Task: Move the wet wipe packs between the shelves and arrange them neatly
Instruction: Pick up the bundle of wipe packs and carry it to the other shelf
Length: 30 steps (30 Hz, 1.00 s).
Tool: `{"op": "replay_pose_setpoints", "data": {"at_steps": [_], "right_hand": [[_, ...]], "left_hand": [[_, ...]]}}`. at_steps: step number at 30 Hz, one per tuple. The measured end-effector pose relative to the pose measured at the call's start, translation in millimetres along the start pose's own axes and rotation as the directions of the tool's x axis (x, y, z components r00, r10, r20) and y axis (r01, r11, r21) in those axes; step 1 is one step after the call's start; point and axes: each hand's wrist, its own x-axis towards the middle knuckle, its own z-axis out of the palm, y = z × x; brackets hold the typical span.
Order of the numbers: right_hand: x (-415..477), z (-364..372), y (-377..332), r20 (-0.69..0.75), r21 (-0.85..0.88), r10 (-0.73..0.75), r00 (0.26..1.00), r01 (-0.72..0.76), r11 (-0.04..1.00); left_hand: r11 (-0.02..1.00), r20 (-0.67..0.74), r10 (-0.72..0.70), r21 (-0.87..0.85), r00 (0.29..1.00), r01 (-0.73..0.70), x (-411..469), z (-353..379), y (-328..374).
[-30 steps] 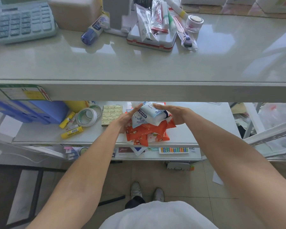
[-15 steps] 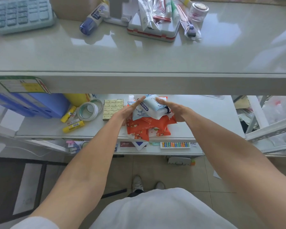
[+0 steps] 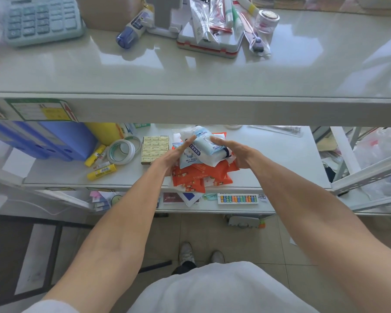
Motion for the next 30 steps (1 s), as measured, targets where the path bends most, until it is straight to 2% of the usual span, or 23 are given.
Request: {"op": "replay_pose_setpoints", "data": {"at_steps": [4, 9, 14, 21, 27, 30], "right_hand": [[6.7, -5.0, 5.5, 0.013, -0.020, 0.004, 1.000, -0.004, 1.000], [16.7, -2.3, 19.5, 0.000, 0.039, -0.032, 0.999, 0.032, 0.999], [18.6, -0.7, 16.7, 0.021, 0.042, -0.046, 0.999, 0.045, 0.998], [4.5, -2.9, 24.9, 0.040, 0.095, -0.096, 0.995, 0.091, 0.991], [-27.0, -18.5, 54.1, -0.050, 0.134, -0.154, 0.987, 0.159, 0.978], [-50.2, -40.4, 75.8, -0.117, 0.148, -0.183, 0.976, 0.200, 0.969]], "left_hand": [[0.999, -0.039, -0.021, 0.024, 0.999, 0.022, 5.7, -1.6, -3.5], [0.999, -0.077, -0.009, 0.044, 0.997, 0.012, 14.7, -5.1, -1.7], [0.998, -0.045, 0.061, 0.008, 0.997, -0.060, 9.5, -1.4, -0.7], [0.997, -0.030, 0.073, -0.009, 0.997, -0.073, 5.6, 6.1, -3.0], [0.997, 0.014, 0.028, 0.076, 1.000, -0.029, 9.3, 39.2, -1.3], [0.989, 0.079, 0.050, 0.137, 0.996, -0.060, 10.1, 75.8, 2.9]]}}
